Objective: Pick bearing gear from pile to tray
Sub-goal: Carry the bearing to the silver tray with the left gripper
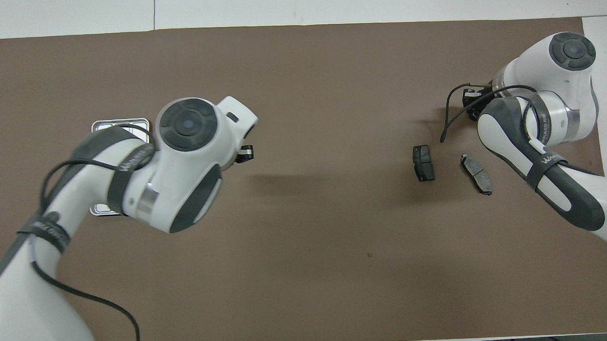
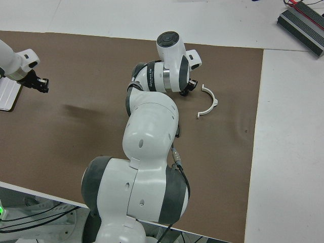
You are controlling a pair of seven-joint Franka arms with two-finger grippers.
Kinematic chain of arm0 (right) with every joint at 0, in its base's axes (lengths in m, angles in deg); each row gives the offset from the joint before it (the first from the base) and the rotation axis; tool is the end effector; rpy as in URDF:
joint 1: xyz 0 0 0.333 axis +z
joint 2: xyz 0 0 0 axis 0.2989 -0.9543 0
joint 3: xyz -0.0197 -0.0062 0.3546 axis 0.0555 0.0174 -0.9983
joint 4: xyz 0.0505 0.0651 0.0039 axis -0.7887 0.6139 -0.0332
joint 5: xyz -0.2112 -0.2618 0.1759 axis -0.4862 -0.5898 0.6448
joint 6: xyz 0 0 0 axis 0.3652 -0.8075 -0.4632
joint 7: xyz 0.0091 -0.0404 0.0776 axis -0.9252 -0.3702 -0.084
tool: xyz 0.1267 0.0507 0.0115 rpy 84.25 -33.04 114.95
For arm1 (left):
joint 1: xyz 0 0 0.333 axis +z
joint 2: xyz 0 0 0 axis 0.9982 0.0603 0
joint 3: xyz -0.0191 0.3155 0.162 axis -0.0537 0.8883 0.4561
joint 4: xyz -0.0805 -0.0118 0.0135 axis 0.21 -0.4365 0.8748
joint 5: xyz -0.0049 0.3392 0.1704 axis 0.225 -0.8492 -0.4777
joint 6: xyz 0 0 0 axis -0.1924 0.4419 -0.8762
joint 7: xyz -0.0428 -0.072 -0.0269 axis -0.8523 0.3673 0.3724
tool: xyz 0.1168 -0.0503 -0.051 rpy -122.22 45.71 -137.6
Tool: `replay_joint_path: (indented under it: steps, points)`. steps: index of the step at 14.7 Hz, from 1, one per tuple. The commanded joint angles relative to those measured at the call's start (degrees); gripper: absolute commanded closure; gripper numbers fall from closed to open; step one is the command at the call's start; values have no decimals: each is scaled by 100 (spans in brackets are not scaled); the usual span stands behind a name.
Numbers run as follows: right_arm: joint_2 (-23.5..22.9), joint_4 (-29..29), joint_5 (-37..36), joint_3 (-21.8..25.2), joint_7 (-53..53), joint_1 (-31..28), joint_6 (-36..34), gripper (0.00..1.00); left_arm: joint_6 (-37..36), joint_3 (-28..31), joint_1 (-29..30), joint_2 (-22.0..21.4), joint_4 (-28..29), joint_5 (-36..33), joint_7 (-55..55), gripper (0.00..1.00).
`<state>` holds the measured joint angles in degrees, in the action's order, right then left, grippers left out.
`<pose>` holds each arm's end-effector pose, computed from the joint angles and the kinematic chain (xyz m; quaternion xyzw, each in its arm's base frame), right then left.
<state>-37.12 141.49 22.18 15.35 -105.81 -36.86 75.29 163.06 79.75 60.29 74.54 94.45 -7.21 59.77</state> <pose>0.6954 -0.0487 0.2981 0.9920 -0.1214 0.0195 0.0273 0.5515 -0.2584 0.4371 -0.9988 0.0010 -0.0203 0.0444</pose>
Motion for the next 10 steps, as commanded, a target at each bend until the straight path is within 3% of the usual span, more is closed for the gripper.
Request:
replay_joint_path:
  steps: [1, 6, 10]
  points:
    - [-67, 95, -181, -64, -95, -83, 46, 100, -369, -84, 925, -499, 130, 290, -1294, 100]
    - [30, -178, -173, -90, -17, -22, -621, 100, -380, -75, 2736, -711, 270, 738, -4019, 100]
    - [311, -178, -137, -116, 203, -22, -937, 100, 848, -75, 3231, -957, 1384, 756, -4675, 100]
